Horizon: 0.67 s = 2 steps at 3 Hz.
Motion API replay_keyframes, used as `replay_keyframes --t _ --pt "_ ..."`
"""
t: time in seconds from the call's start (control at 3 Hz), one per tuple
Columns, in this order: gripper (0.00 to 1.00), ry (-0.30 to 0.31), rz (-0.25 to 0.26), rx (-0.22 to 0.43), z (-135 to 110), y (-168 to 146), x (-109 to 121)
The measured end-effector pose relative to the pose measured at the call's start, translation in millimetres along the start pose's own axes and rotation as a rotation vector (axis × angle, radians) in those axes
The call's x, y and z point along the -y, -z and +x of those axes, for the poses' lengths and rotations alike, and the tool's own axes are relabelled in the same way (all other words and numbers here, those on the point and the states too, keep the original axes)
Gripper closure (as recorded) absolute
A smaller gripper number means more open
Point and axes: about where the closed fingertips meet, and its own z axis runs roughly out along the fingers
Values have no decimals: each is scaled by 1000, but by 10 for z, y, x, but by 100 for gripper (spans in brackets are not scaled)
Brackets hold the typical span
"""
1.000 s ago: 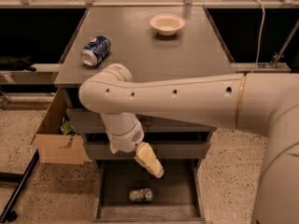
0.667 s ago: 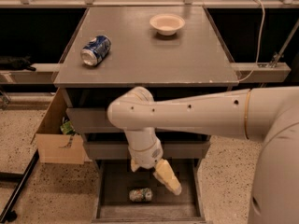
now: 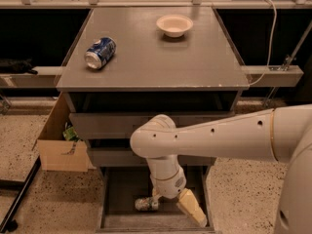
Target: Pick 7up can from bottom drawer and place on counter
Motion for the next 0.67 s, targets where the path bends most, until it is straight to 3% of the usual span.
replay_keyframes --t 0.33,0.67 --pt "0 30 4 31 101 135 532" --pt "0 26 -2 34 110 120 534"
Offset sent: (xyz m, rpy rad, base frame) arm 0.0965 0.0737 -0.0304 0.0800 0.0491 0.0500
